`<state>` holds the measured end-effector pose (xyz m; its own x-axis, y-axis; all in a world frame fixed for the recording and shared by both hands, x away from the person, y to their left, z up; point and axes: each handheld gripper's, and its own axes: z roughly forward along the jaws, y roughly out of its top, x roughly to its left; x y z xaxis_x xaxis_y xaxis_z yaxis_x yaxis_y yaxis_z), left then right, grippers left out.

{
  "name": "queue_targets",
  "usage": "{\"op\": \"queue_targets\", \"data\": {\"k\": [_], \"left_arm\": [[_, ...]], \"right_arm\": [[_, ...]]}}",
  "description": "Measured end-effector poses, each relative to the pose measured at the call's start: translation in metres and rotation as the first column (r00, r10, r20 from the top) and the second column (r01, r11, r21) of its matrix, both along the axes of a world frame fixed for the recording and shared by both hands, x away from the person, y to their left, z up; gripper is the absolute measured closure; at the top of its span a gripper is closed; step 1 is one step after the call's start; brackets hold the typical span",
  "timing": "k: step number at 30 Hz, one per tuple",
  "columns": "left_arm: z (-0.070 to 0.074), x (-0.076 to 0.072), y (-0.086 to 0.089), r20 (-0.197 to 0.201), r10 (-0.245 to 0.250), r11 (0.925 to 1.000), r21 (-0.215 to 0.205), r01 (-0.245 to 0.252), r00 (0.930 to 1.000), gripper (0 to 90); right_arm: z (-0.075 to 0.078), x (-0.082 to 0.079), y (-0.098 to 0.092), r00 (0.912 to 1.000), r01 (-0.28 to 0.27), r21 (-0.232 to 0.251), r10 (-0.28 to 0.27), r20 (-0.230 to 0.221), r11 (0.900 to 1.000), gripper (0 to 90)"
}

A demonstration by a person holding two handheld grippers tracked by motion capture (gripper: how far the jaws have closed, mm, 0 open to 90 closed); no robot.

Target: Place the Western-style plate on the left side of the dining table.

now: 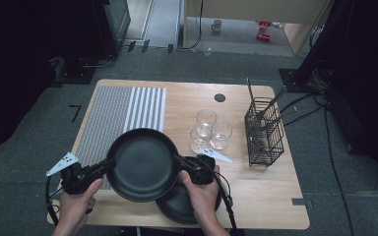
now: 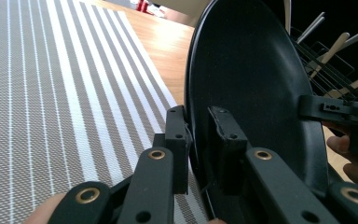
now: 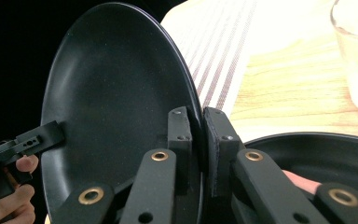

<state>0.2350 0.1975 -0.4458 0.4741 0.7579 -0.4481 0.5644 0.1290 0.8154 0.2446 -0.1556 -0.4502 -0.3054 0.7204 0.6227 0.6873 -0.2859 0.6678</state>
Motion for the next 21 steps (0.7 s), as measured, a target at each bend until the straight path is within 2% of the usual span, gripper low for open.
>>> {"op": "queue_targets", "data": {"k": [8, 21], "left_arm": [[0.000, 0.005, 0.008, 0.000, 0.005, 1.0000, -0.002, -0.005, 1.0000, 79.3], [0.006, 0.019, 0.020, 0.007, 0.022, 0.9997, -0.009, -0.022, 0.9997, 79.2]], "right_arm": [[-0.001, 0.008, 0.007, 0.9997, -0.010, 0.015, 0.011, -0.022, 1.000, 82.7], [0.005, 0.026, 0.020, 0.9996, -0.023, 0.013, 0.023, -0.013, 1.000, 82.9]]}}
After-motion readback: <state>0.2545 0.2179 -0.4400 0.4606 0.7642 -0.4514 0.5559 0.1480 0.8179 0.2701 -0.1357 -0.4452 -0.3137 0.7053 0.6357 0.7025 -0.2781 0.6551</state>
